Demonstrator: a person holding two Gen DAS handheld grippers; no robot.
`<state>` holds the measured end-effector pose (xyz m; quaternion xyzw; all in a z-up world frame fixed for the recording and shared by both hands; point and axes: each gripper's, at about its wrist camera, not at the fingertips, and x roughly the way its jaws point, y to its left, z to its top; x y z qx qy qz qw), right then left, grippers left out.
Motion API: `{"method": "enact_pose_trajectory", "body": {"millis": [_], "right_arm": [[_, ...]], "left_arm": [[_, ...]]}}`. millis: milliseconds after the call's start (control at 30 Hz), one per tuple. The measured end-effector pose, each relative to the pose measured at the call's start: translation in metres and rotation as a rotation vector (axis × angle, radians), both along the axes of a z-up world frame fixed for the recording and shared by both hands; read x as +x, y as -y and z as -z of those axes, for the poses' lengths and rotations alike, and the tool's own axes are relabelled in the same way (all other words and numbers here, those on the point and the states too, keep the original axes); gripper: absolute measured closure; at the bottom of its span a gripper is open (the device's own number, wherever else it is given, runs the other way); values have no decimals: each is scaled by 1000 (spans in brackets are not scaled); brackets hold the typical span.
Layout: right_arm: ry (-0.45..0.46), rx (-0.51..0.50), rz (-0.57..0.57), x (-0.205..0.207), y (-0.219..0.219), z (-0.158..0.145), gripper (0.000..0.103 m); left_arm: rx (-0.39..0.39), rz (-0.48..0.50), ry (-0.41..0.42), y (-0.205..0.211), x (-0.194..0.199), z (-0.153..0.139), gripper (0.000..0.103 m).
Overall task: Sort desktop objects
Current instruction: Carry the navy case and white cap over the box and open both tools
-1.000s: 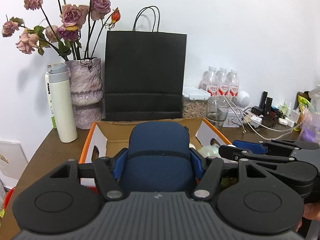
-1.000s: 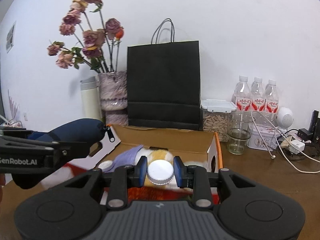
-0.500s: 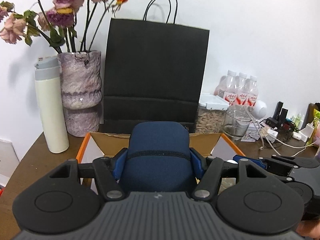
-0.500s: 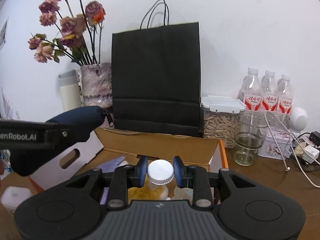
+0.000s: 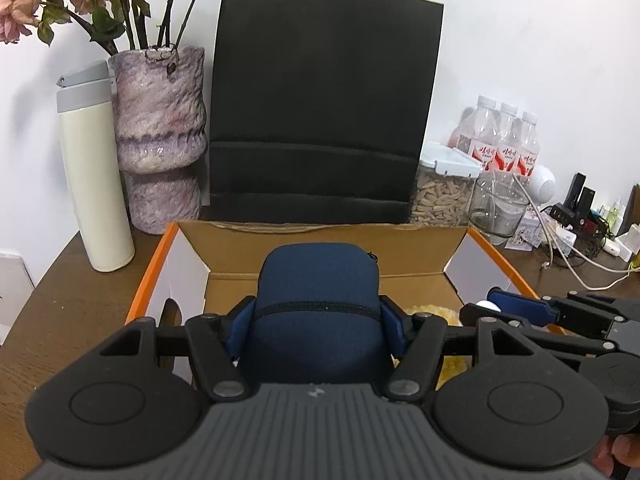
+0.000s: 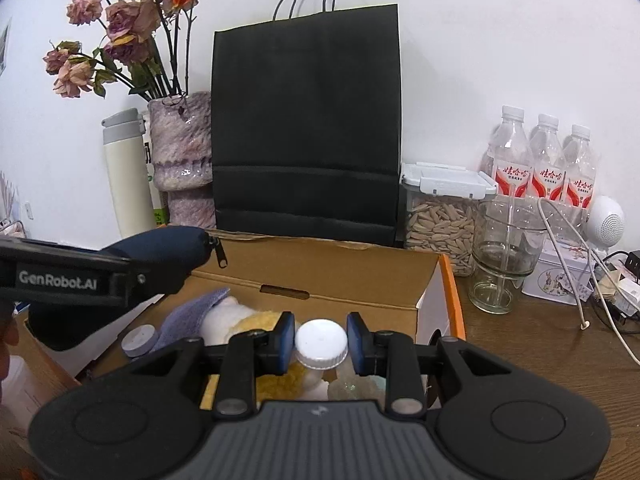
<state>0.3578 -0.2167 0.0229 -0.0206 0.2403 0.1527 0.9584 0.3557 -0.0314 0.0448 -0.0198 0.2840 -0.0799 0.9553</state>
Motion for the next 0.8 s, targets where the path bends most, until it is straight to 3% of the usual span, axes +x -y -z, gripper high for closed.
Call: {"method": "enact_pose_trajectory", "body": {"millis": [167, 233, 267, 300, 333, 400, 467, 800], "right_arm": [[-7, 7, -1, 0, 1, -1, 75], [-16, 17, 1, 1, 1, -1, 65], [-20, 22, 2, 1, 2, -1, 53], [-22, 26, 4, 1, 2, -1, 38], [-24, 27, 5, 1, 3, -2, 31], [-23, 28, 8, 1, 3, -3, 8], [-29, 19, 17, 1, 2, -4, 0], [-61, -4, 37, 3, -1, -3, 0]], "left_arm": [[25, 6, -4, 4, 0, 1, 36], [32, 1, -9, 4, 0, 1, 30], [33, 1, 1, 4, -1, 0, 25], [34, 0, 13, 4, -3, -2, 12], [35, -3, 30, 4, -5, -5, 0], [40, -8, 74, 4, -11, -10, 0], [54, -10, 91, 5, -14, -13, 0], [73, -16, 73, 8, -11, -10, 0]]}}
